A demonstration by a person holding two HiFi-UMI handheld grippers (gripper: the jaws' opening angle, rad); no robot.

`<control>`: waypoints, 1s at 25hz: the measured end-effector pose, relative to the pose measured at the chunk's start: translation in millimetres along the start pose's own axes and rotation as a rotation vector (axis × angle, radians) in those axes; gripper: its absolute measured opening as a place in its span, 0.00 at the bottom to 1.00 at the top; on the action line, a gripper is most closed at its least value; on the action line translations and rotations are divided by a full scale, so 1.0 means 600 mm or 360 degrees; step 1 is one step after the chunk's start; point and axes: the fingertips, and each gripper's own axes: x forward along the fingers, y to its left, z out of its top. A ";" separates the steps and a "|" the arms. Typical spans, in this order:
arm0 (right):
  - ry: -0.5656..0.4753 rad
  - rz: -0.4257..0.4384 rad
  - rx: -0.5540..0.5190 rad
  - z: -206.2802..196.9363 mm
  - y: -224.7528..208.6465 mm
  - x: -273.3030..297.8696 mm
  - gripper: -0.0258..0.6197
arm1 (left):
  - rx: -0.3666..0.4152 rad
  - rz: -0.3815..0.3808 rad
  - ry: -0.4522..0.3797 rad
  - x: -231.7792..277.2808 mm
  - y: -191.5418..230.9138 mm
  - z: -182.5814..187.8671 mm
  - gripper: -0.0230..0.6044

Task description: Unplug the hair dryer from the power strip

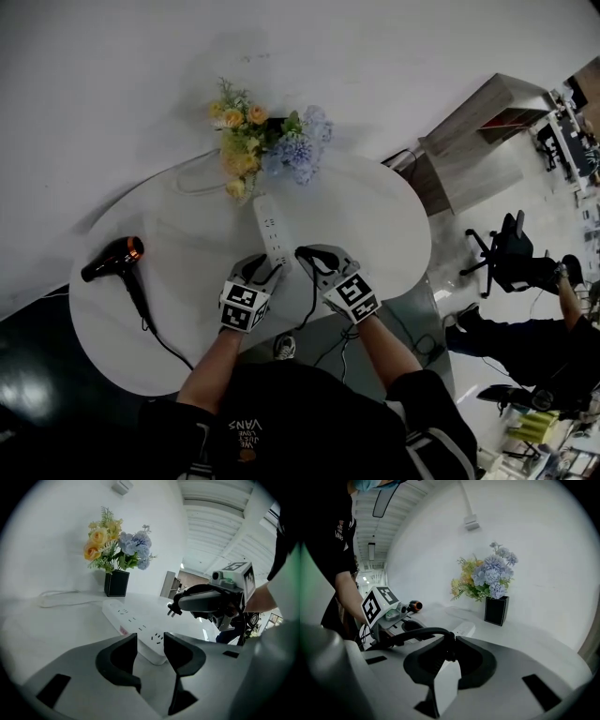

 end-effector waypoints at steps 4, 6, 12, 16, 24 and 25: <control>-0.0035 -0.0048 0.0053 -0.003 0.007 -0.022 0.16 | 0.0033 0.0015 -0.0037 -0.013 -0.008 0.011 0.34; -0.0053 -0.0074 0.0062 -0.003 0.010 -0.035 0.16 | 0.0048 0.0036 -0.0064 -0.024 -0.011 0.018 0.34; -0.0125 -0.0140 0.0122 0.003 0.023 -0.078 0.15 | 0.0112 0.0090 -0.0137 -0.061 -0.030 0.037 0.29; -0.0184 -0.0181 0.0181 0.007 0.036 -0.106 0.15 | 0.0145 0.0127 -0.0186 -0.088 -0.043 0.044 0.22; -0.0234 -0.0248 0.0222 0.005 0.059 -0.156 0.15 | 0.0172 0.0176 -0.0287 -0.147 -0.074 0.056 0.14; -0.0241 -0.0259 0.0224 0.006 0.063 -0.162 0.15 | 0.0183 0.0183 -0.0292 -0.154 -0.078 0.055 0.12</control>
